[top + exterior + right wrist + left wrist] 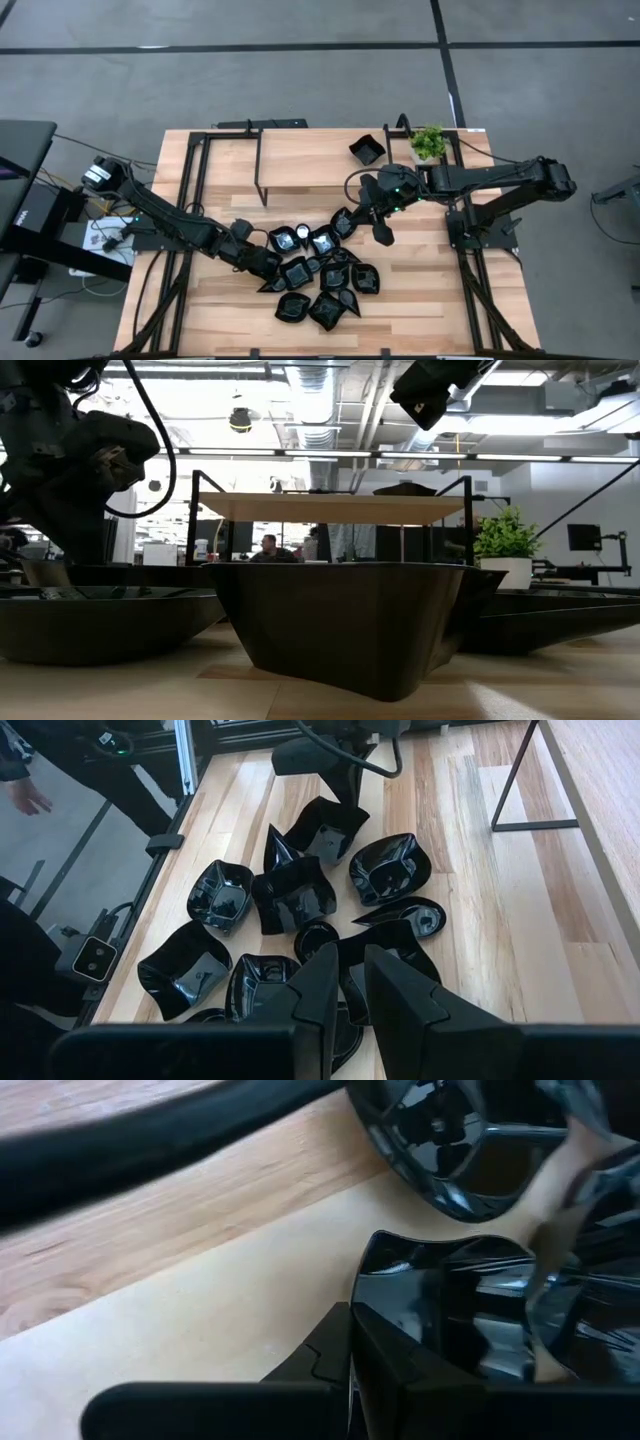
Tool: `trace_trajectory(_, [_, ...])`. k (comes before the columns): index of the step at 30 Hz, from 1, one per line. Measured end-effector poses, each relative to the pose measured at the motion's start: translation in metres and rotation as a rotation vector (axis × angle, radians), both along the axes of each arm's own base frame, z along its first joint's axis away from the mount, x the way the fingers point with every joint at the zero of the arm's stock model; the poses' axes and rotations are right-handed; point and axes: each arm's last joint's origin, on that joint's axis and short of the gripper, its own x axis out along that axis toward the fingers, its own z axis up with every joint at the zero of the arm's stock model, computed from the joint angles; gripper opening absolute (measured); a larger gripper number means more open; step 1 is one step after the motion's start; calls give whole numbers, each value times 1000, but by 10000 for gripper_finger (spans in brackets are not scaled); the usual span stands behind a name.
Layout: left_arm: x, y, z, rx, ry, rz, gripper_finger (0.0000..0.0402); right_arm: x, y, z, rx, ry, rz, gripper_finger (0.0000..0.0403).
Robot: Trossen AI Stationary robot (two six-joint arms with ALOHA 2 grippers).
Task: Pick & Place Mini shaped plates
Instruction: Stack the black distorted square plate on the black distorted square plate on the shelf
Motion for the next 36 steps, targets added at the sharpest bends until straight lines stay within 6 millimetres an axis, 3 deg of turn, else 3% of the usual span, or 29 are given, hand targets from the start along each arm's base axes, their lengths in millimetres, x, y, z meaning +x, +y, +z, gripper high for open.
trace_trajectory(21, [-11, 7, 34, -63, -168, -20, 7, 0, 0, 0, 0, 0, 0, 50])
trace_trajectory(36, [-16, 14, 68, 6, -462, -29, 7, 2, 0, 3, 0, -38, 0, 50])
